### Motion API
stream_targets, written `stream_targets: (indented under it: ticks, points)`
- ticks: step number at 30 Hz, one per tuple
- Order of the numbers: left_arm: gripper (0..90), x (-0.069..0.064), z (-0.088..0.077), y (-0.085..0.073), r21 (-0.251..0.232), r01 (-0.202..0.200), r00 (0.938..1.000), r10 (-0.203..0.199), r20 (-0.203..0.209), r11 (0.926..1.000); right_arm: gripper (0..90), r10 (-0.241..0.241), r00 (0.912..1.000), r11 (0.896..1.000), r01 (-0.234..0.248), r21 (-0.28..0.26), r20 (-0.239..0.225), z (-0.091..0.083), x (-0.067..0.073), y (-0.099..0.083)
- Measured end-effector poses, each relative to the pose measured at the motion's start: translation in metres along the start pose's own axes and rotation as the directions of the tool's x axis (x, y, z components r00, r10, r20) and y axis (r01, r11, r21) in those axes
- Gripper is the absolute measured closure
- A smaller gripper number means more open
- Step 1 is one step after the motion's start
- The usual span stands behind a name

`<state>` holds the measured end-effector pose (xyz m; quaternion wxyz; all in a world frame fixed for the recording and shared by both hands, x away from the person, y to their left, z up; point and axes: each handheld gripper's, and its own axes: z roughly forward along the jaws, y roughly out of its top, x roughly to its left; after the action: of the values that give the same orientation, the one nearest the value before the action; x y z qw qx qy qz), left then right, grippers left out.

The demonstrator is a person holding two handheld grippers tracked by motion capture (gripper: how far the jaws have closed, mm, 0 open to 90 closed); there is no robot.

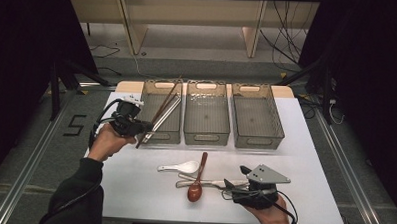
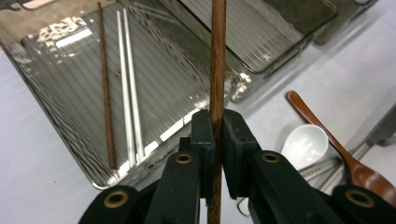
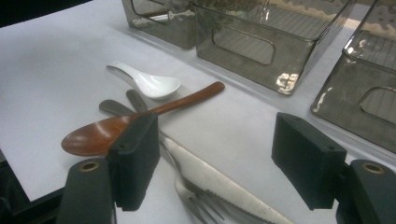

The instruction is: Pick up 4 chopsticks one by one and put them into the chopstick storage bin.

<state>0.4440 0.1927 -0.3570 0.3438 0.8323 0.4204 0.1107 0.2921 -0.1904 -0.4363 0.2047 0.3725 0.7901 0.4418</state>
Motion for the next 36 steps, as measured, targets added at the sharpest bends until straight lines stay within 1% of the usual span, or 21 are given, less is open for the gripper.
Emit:
stream_targets:
  ticks: [2, 5, 9, 11, 20, 24, 28, 30, 32, 36]
  points:
    - [83.5, 0.005, 0.0, 0.004, -0.003, 0.009, 0.9999, -0.009, -0.008, 1.0, 31.2, 0.013, 0.9999, 1.0, -0.013, 0.001, -0.011, 0.001, 0.0, -0.001]
    - [83.5, 0.011, 0.0, 0.01, -0.01, 0.025, 0.9995, -0.025, -0.019, 0.9996, 30.7, 0.011, 0.9999, 1.0, -0.011, 0.003, -0.009, 0.001, 0.0, -0.001]
    - [83.5, 0.019, 0.004, 0.018, -0.006, 0.028, 0.9986, -0.028, -0.044, 0.9996, 30.5, 0.007, 0.9999, 1.0, -0.007, 0.006, -0.015, 0.002, 0.001, -0.001]
    - [83.5, 0.024, 0.007, 0.022, -0.015, 0.037, 0.9978, -0.038, -0.055, 0.9992, 30.5, 0.004, 0.9999, 1.0, -0.004, 0.01, -0.014, 0.002, 0.001, -0.001]
    - [83.4, 0.04, 0.025, 0.034, -0.005, 0.032, 0.9944, -0.032, -0.1, 0.9995, 30.5, 0.001, 0.9999, 1.0, -0.001, 0.013, -0.014, 0.003, 0.001, -0.002]
    - [83.4, 0.045, 0.031, 0.036, -0.003, 0.032, 0.9932, -0.032, -0.111, 0.9995, 30.5, 0.0, 0.9999, 1.0, 0.0, 0.012, -0.015, 0.003, 0.001, -0.002]
    - [83.3, 0.05, 0.037, 0.035, -0.016, 0.048, 0.9914, -0.05, -0.121, 0.9987, 30.6, 0.0, 0.9998, 1.0, 0.0, 0.012, -0.018, 0.003, 0.001, -0.002]
    - [83.3, 0.051, 0.039, 0.034, -0.015, 0.055, 0.9913, -0.057, -0.119, 0.9984, 30.6, 0.001, 0.9998, 1.0, 0.0, 0.011, -0.018, 0.003, 0.001, -0.002]
    - [83.3, 0.053, 0.042, 0.032, -0.012, 0.055, 0.9896, -0.056, -0.132, 0.9984, 30.6, 0.0, 0.9998, 1.0, 0.0, 0.011, -0.018, 0.003, 0.001, -0.002]
    - [83.2, 0.057, 0.048, 0.03, -0.012, 0.069, 0.9875, -0.07, -0.141, 0.9975, 30.6, -0.002, 0.9998, 1.0, 0.002, 0.011, -0.019, 0.003, 0.002, -0.002]
